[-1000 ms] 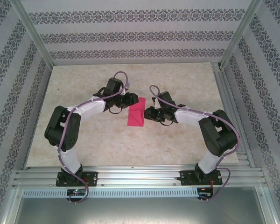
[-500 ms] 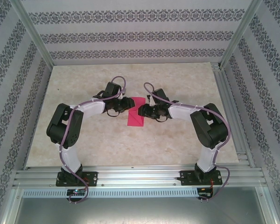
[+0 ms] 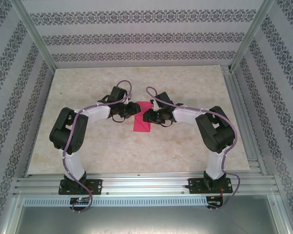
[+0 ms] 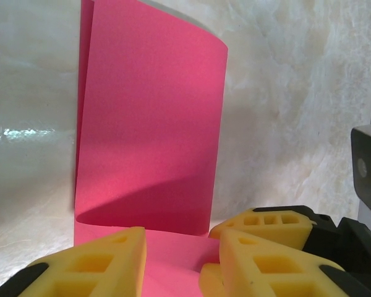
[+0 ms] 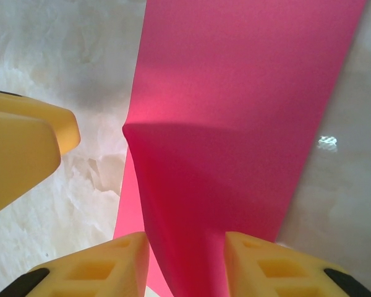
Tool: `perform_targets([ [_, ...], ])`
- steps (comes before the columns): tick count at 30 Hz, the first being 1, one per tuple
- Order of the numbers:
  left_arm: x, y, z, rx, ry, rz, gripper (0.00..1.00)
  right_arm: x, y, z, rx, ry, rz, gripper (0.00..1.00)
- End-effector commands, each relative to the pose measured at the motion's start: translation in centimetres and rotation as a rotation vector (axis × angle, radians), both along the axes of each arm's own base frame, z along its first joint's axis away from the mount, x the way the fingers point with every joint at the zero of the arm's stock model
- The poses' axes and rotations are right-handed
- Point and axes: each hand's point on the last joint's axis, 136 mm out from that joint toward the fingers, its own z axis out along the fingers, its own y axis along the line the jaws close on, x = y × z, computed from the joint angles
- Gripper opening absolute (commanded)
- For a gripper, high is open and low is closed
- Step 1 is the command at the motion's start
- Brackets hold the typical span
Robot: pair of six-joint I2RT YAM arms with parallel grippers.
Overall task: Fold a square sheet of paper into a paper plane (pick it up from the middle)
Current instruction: Turn over the paper at the center of the table.
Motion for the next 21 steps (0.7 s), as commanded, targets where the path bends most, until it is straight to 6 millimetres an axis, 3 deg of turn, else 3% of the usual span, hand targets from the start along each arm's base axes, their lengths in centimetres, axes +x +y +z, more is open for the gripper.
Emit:
perform_targets([
  [1, -0.4, 1.2, -0.7, 0.027, 0.024, 0.029, 0.38, -0.3, 0.6, -0.4, -0.014, 0.004, 0.033, 0.38],
  [13, -1.0, -1.1, -0.2, -0.107, 0.028, -0.051, 0.36, -0.3, -1.2, 0.5, -0.064, -0.036, -0.028, 0.48],
  [21, -1.0, -1.7, -1.9, -0.111, 0.083, -0.055, 0.35, -0.5, -1.1, -0.6, -0.054, 0.007, -0.044, 0.53],
])
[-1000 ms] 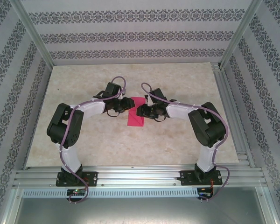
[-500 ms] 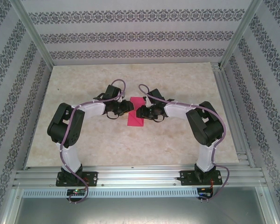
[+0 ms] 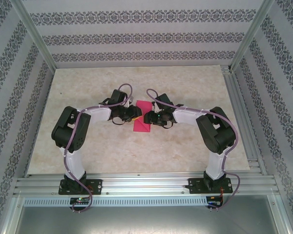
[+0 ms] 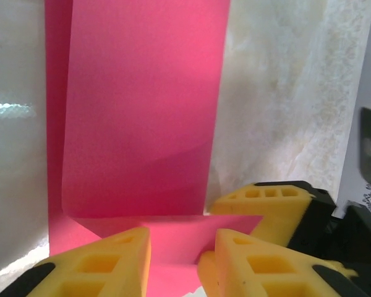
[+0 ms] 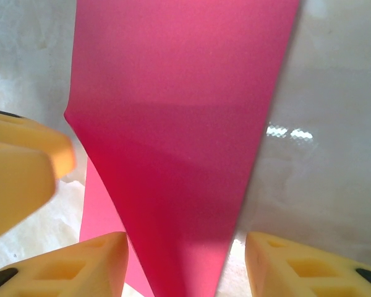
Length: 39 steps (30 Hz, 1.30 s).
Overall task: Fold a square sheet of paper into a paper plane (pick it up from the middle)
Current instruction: Turn over the paper at the center of the table.
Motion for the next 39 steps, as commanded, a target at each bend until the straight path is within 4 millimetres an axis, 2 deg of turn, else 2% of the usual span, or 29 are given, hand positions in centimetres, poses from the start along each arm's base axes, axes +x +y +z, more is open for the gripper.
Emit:
perform_targets([
  [1, 0.6, -0.6, -0.4, -0.025, 0.015, -0.003, 0.34, 0.2, 0.5, 0.2, 0.024, -0.004, -0.012, 0.53],
  [6, 0.7, -0.4, -1.2, -0.003, 0.029, 0.006, 0.34, 0.3, 0.9, -0.2, 0.044, 0.012, -0.017, 0.52],
  [18, 0.7, -0.3, -1.3, 0.012, 0.03, 0.008, 0.34, 0.3, 1.0, -1.1, 0.054, 0.034, -0.036, 0.54],
  [32, 0.9, -0.3, -1.7, 0.017, 0.041, 0.015, 0.35, 0.4, 1.4, -1.7, 0.104, 0.049, -0.053, 0.44],
  [39, 1.0, -0.1, -2.1, 0.032, 0.05, 0.023, 0.34, 0.7, 2.0, -1.4, 0.14, 0.044, -0.053, 0.38],
])
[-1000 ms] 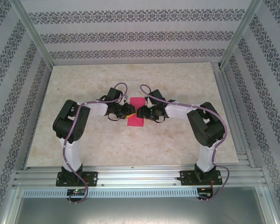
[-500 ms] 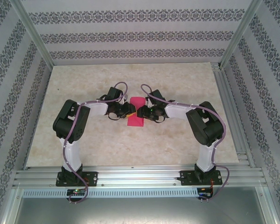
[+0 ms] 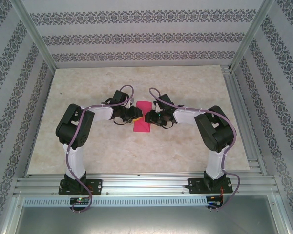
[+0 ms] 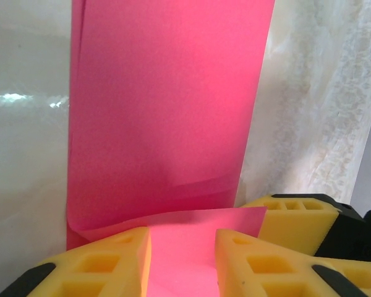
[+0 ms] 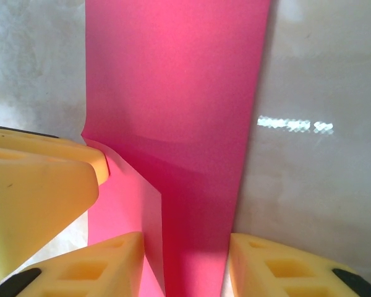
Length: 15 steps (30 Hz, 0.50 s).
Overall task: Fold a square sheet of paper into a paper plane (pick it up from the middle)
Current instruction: Turn over the paper at the center of the table.
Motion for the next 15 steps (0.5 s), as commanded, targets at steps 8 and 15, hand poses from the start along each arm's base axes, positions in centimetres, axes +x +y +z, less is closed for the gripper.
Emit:
perform_targets([
  [8, 0.25, 0.31, -1.2, 0.031, 0.029, 0.018, 0.34, 0.12, 1.93, -0.62, 0.085, -0.01, 0.033, 0.26],
  [15, 0.32, 0.19, -0.94, 0.026, 0.026, 0.018, 0.34, 0.32, 1.84, -0.41, 0.088, -0.018, 0.029, 0.25],
])
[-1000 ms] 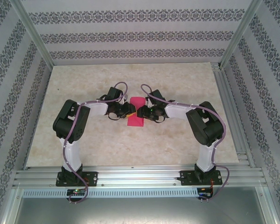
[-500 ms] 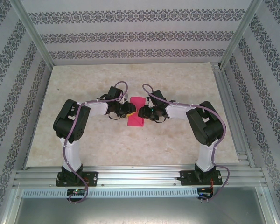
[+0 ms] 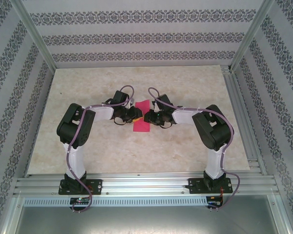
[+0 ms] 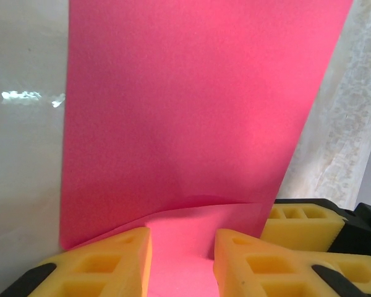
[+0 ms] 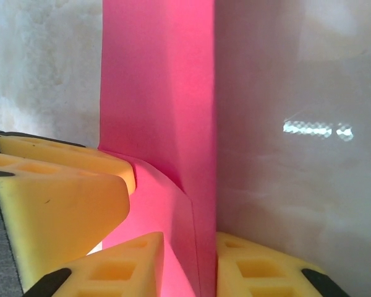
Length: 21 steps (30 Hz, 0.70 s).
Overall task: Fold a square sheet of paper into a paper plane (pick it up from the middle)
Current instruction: Turn over the paper at the center of the table.
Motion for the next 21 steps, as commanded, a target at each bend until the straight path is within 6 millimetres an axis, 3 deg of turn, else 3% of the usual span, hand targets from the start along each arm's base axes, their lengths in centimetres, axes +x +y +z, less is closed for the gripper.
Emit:
perform_targets([
  [1, 0.3, 0.1, -0.1, 0.015, 0.014, 0.014, 0.34, -0.3, 0.5, -0.3, 0.023, -0.003, 0.016, 0.23],
  [4, 0.5, 0.1, 0.9, 0.009, -0.005, 0.016, 0.34, -0.5, 0.2, 0.1, 0.017, -0.014, 0.014, 0.18],
  [5, 0.7, 0.0, 1.3, 0.007, -0.013, 0.017, 0.35, -0.5, 0.0, 0.4, 0.014, -0.021, 0.017, 0.12],
  [8, 0.9, 0.0, 2.6, -0.003, -0.038, 0.019, 0.35, -0.8, -0.5, 1.3, -0.01, -0.048, 0.026, 0.1],
  [12, 1.1, 0.2, 5.8, -0.025, -0.102, 0.035, 0.38, -0.9, -1.8, 3.1, -0.068, -0.095, 0.037, 0.09],
  [18, 1.0, 3.1, 10.6, 0.041, -0.207, 0.105, 0.4, -1.3, -5.7, 6.5, -0.259, -0.21, 0.054, 0.06],
  [21, 0.5, 5.1, 12.0, 0.073, -0.238, 0.156, 0.4, -1.3, -7.9, 8.7, -0.373, -0.262, 0.063, 0.05],
])
